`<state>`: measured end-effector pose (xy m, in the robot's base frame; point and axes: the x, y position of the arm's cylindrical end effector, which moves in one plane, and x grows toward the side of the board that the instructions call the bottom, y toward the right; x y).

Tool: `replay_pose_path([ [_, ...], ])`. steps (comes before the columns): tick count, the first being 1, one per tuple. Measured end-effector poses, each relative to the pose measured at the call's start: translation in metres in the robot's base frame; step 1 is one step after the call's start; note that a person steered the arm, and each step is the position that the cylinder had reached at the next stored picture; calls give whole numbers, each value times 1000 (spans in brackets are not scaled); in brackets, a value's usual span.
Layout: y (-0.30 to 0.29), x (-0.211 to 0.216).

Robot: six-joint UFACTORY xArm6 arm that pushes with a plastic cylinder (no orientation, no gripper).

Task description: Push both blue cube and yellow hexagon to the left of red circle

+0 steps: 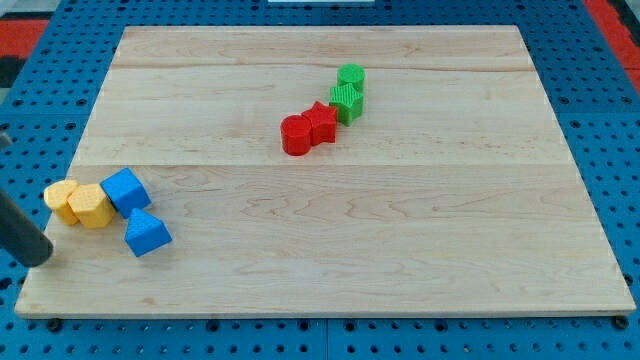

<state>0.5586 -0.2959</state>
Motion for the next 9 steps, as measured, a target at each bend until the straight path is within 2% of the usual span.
replay_pose_path([
  [1,-4,-25],
  [4,83,-81],
  [6,115,-65],
  [8,198,-87],
  [9,221,-98],
])
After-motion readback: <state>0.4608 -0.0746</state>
